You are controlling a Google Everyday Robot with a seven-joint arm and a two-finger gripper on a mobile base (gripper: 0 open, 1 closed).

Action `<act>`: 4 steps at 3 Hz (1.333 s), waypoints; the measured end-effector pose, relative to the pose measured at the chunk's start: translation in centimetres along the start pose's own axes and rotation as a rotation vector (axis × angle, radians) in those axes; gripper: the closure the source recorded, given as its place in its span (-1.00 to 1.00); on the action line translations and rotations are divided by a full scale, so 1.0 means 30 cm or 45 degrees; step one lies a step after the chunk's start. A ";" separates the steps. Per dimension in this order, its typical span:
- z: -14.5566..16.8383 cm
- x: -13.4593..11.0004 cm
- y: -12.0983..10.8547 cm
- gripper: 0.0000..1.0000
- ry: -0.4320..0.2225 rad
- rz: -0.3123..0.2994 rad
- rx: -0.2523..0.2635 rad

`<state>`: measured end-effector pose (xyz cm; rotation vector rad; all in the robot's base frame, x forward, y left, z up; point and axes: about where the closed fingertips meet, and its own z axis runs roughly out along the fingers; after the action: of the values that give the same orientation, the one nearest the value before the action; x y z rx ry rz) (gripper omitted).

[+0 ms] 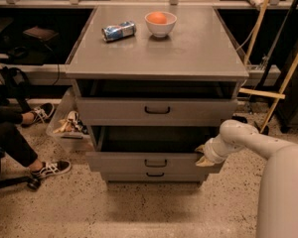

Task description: Open middle drawer

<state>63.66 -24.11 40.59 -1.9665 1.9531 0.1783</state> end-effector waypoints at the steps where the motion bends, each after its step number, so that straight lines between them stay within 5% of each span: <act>1: -0.005 -0.009 0.001 1.00 0.000 0.000 0.000; 4: -0.031 0.006 0.084 1.00 0.010 0.019 0.031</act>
Offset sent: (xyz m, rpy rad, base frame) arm -0.2813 -0.0998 -0.0454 -0.1311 0.0978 -0.0019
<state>61.02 -24.54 40.96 -1.9403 1.9664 0.1501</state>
